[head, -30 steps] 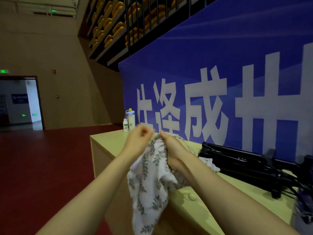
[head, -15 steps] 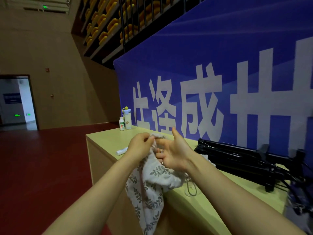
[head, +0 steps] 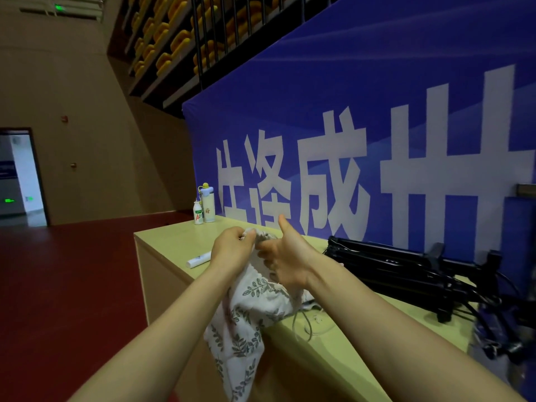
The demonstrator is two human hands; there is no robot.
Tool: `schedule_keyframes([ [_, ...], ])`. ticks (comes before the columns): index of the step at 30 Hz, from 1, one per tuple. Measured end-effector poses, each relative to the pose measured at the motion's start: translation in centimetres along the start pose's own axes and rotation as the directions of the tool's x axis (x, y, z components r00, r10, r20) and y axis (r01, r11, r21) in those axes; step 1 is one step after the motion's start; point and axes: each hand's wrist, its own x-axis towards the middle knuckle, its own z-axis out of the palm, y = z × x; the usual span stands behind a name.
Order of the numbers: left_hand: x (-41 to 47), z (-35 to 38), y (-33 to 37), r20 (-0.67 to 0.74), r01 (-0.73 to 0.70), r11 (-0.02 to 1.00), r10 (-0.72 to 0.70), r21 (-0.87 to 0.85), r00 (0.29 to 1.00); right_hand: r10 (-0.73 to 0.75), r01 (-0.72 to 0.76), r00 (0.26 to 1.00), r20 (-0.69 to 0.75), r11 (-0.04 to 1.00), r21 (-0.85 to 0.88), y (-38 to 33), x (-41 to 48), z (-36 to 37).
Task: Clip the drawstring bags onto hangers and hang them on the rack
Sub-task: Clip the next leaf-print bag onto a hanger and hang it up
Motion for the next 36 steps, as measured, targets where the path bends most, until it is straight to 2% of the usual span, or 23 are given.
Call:
schedule_keyframes([
  [2,0.2,0.8,0.1,0.017,0.025,0.996,-0.024,-0.087,1.0,-0.126,0.114,0.987,-0.096,0.987,-0.115,0.5,0.6,-0.3],
  [3,0.5,1.4,0.2,0.025,0.039,0.99,-0.036,-0.136,0.999,-0.223,0.187,0.956,-0.191,0.965,-0.186,0.7,0.9,-0.6],
  [5,0.8,2.8,0.4,0.02,0.051,0.977,-0.047,-0.208,0.999,-0.412,0.307,0.828,-0.381,0.901,-0.308,1.0,1.0,-2.0],
  [7,1.0,4.4,0.7,-0.003,0.044,0.97,-0.046,-0.241,0.999,-0.511,0.363,0.691,-0.511,0.857,-0.365,1.5,0.7,-4.7],
  [9,1.2,6.2,1.1,0.0,0.051,0.961,-0.053,-0.272,0.999,-0.585,0.283,0.574,-0.573,0.798,-0.532,2.4,0.5,-8.4],
  [10,1.3,6.9,1.3,0.0,0.054,0.958,-0.056,-0.283,0.998,-0.614,0.157,0.548,-0.569,0.743,-0.65,2.9,0.5,-10.2],
  [13,1.3,8.9,1.9,0.022,0.06,0.952,-0.056,-0.3,0.998,-0.623,-0.259,0.559,-0.547,0.496,-0.829,4.5,0.1,-15.2],
  [15,1.5,10.5,1.8,0.035,0.07,0.944,-0.062,-0.323,0.997,-0.611,-0.456,0.575,-0.545,0.314,-0.833,5.3,-0.3,-18.5],
  [17,1.9,12.0,1.5,0.049,0.103,0.935,-0.092,-0.34,0.995,-0.535,-0.583,0.623,-0.571,0.169,-0.795,5.9,-0.6,-21.2],
  [20,2.1,13.0,1.1,0.053,0.134,0.922,-0.123,-0.364,0.991,-0.453,-0.624,0.677,-0.58,0.065,-0.779,6.8,-0.5,-23.4],
  [28,2.2,13.4,0.2,0.016,0.138,0.918,-0.142,-0.371,0.99,-0.5,-0.699,0.67,-0.548,-0.178,-0.692,7.2,-0.3,-25.1],
  [32,2.7,13.0,-0.3,-0.009,0.13,0.924,-0.143,-0.36,0.99,-0.549,-0.662,0.688,-0.475,-0.207,-0.72,6.8,-0.6,-25.3],
  [36,3.6,12.7,-1.0,-0.011,0.156,0.909,-0.174,-0.386,0.985,-0.66,-0.613,0.662,-0.357,-0.203,-0.763,5.2,-1.2,-24.6],
])
